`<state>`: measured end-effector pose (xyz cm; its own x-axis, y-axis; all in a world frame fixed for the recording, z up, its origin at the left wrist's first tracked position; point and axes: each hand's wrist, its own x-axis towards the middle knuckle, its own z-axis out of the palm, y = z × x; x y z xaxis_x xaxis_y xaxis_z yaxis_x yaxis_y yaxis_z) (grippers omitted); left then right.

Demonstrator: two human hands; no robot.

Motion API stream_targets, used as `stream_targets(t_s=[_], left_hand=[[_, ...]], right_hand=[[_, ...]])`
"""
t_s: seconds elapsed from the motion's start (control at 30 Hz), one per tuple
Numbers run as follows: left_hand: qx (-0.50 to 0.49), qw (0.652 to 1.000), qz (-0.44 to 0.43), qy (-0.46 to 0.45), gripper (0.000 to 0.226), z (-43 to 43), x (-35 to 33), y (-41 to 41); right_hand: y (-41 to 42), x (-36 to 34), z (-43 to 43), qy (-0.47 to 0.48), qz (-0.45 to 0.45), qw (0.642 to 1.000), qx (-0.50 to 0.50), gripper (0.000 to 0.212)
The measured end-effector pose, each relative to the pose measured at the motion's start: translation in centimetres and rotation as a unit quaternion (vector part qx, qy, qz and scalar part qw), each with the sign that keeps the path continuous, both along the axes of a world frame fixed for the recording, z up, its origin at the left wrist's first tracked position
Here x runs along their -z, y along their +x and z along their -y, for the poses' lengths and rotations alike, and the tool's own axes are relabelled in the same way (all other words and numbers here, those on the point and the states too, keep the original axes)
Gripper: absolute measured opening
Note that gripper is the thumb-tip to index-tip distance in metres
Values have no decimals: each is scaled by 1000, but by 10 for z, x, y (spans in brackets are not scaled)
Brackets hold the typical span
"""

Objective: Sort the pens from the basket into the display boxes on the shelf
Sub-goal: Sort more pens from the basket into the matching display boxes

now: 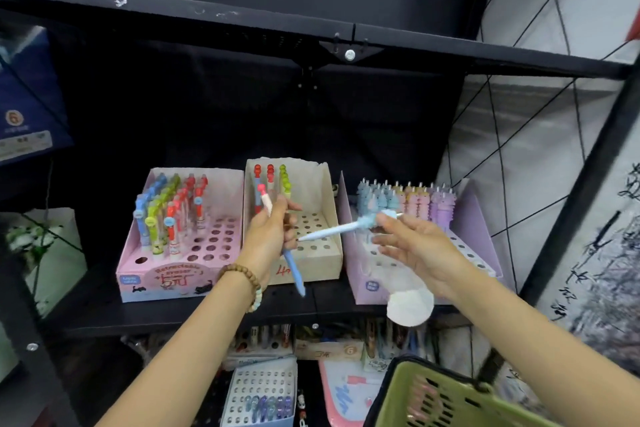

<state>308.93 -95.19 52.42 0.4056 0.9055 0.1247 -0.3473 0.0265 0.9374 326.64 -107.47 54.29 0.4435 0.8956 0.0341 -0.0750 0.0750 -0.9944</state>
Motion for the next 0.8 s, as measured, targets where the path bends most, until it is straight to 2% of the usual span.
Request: stream_targets(t_s=[0.13, 0.23, 0.33, 0.5, 0.7, 0.8], left_hand=[[38, 999, -30, -12, 30, 13, 1, 17], [55, 997, 0, -50, 29, 17, -2, 32], [58, 996, 39, -56, 32, 18, -3, 43], [61, 995, 58, -49, 34, 11, -3, 51], [51, 993, 83, -61, 42, 4, -4, 47], [45, 992, 95, -67, 45, 0, -6, 45]], right_hand=[[39, -21, 7, 53, 80, 993, 75, 18], [65, -32, 1, 80, 162, 976, 118, 10], [80, -34, -13, 71, 229, 961, 138, 12], [90, -25, -37, 33, 297, 948, 110, 14], [100, -29, -47, -3, 318, 944, 87, 5], [95, -23, -51, -22, 322, 946, 43, 4]])
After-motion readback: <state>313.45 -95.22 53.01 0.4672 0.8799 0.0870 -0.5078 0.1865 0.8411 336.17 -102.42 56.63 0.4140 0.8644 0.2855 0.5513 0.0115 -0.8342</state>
